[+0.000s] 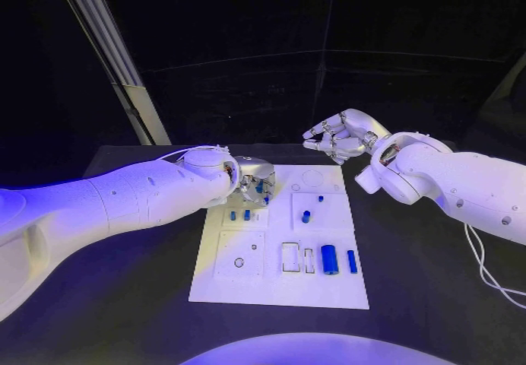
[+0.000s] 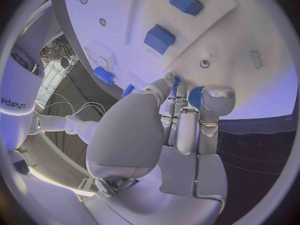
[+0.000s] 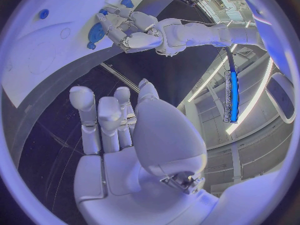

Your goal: Assemble the parts on the task board

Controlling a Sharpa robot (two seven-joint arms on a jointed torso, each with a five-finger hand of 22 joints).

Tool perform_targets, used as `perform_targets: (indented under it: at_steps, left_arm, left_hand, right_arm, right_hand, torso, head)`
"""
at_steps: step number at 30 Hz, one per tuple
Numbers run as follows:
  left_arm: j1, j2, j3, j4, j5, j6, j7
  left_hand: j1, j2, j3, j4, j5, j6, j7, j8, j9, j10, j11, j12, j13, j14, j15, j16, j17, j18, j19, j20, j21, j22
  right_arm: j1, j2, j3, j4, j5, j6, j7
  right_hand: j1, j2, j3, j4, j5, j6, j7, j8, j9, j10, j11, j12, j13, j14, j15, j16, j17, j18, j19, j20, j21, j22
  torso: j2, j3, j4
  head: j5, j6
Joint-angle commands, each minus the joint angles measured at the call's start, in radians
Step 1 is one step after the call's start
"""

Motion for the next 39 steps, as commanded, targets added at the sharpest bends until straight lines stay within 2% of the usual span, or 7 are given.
perform_targets:
  at_steps: [1, 11, 21, 27, 29, 33, 39]
  left_arm:
    - [-0.002, 0.002, -0.001, -0.003, -0.011, 0.038, -0.015]
    - [-0.004, 0.007, -0.001, -0.008, -0.018, 0.049, -0.022]
    - [-0.007, -0.008, -0.001, 0.007, -0.012, -0.068, 0.009]
    - [-0.007, -0.046, 0.003, 0.048, 0.028, -0.112, 0.018]
    - [-0.007, -0.057, 0.008, 0.061, 0.037, -0.118, 0.018]
    - [-0.007, -0.086, 0.026, 0.092, 0.052, -0.137, 0.017]
    - [-0.006, -0.138, 0.061, 0.141, 0.066, -0.171, 0.022]
  left_hand:
    - [-0.002, 0.007, 0.013, -0.003, -0.001, 0.009, -0.002, -0.006, 0.001, 0.011, 0.001, -0.006, -0.001, 0.022, -0.006, 0.007, 0.002, -0.016, -0.005, -0.003, 0.006, 0.006]
    - [-0.014, 0.009, 0.061, -0.016, -0.001, 0.035, -0.006, -0.009, 0.002, 0.042, -0.004, -0.022, 0.000, 0.025, -0.010, 0.013, 0.010, -0.020, -0.004, -0.006, 0.039, 0.041]
    - [-0.025, 0.002, 0.130, -0.043, 0.002, 0.048, 0.006, -0.027, 0.001, 0.064, 0.001, -0.058, 0.000, 0.027, -0.007, 0.013, 0.003, -0.030, 0.004, -0.005, 0.096, 0.096]
    - [-0.037, -0.003, 0.153, -0.050, 0.003, 0.054, 0.010, -0.034, 0.001, 0.074, 0.004, -0.071, 0.001, 0.028, -0.006, 0.012, -0.002, -0.031, 0.005, -0.003, 0.108, 0.107]
    - [-0.038, -0.003, 0.155, -0.050, 0.003, 0.055, 0.010, -0.035, 0.001, 0.074, 0.004, -0.072, 0.001, 0.027, -0.005, 0.012, -0.003, -0.031, 0.005, -0.003, 0.108, 0.108]
    - [-0.041, -0.004, 0.160, -0.052, 0.004, 0.056, 0.011, -0.036, 0.002, 0.076, 0.004, -0.074, 0.002, 0.027, -0.005, 0.012, -0.004, -0.031, 0.005, -0.003, 0.110, 0.110]
    - [-0.043, -0.007, 0.168, -0.056, 0.004, 0.056, 0.011, -0.039, 0.001, 0.078, 0.004, -0.078, 0.002, 0.028, -0.005, 0.012, -0.003, -0.032, 0.005, -0.002, 0.115, 0.115]
  right_arm:
    - [0.002, 0.001, 0.000, 0.002, -0.001, -0.002, 0.008]
    - [0.002, 0.001, 0.000, 0.003, -0.001, -0.002, 0.009]
    - [0.002, -0.001, 0.000, 0.004, -0.001, -0.002, 0.010]
    - [0.002, -0.002, 0.000, 0.003, -0.001, -0.003, 0.010]
    - [0.002, -0.003, 0.000, 0.003, 0.000, -0.003, 0.010]
    - [0.002, -0.005, 0.000, 0.003, 0.000, -0.003, 0.010]
    - [0.002, -0.004, 0.000, 0.001, 0.000, -0.002, 0.011]
  right_hand:
    - [0.009, 0.004, 0.003, -0.003, 0.006, 0.001, -0.004, 0.006, 0.001, 0.001, 0.000, 0.005, 0.001, 0.007, 0.002, 0.004, 0.001, 0.005, 0.000, 0.000, 0.000, 0.001]
    - [0.009, 0.004, 0.003, -0.003, 0.006, 0.001, -0.004, 0.006, 0.001, 0.001, 0.000, 0.005, 0.001, 0.007, 0.002, 0.004, 0.001, 0.005, 0.000, 0.000, 0.000, 0.001]
    - [0.009, 0.004, 0.003, -0.002, 0.006, 0.001, -0.004, 0.007, 0.001, 0.001, 0.000, 0.006, 0.001, 0.008, 0.002, 0.004, 0.002, 0.004, 0.001, 0.000, 0.000, 0.002]
    - [0.009, 0.004, 0.003, -0.002, 0.006, 0.001, -0.004, 0.007, 0.001, 0.001, 0.000, 0.006, 0.001, 0.008, 0.002, 0.004, 0.002, 0.004, 0.001, 0.000, 0.000, 0.002]
    - [0.009, 0.004, 0.003, -0.002, 0.006, 0.001, -0.004, 0.007, 0.001, 0.001, 0.000, 0.006, 0.001, 0.008, 0.002, 0.004, 0.002, 0.004, 0.001, 0.000, 0.000, 0.002]
    - [0.008, 0.005, 0.002, -0.001, 0.006, 0.002, -0.004, 0.007, 0.001, 0.002, 0.000, 0.006, 0.000, 0.008, 0.002, 0.005, 0.003, 0.005, 0.000, 0.000, 0.000, 0.001]
    - [0.008, 0.005, 0.002, -0.001, 0.006, 0.002, -0.004, 0.007, 0.001, 0.002, 0.000, 0.006, 0.000, 0.008, 0.002, 0.005, 0.003, 0.005, 0.000, 0.000, 0.000, 0.001]
  torso:
    - [0.000, -0.0004, 0.0006]
    - [0.000, -0.0002, 0.0001]
    - [-0.001, -0.0009, 0.0009]
    - [-0.002, -0.0005, 0.0017]
    - [-0.002, -0.0009, 0.0025]
    - [-0.002, -0.0015, 0.0045]
    - [-0.001, -0.0005, 0.0022]
  head:
    - [-0.001, -0.001]
    - [0.000, 0.000]
    - [-0.001, 0.003]
    - [-0.001, 0.005]
    - [-0.001, 0.005]
    - [-0.001, 0.005]
    - [0.007, 0.008]
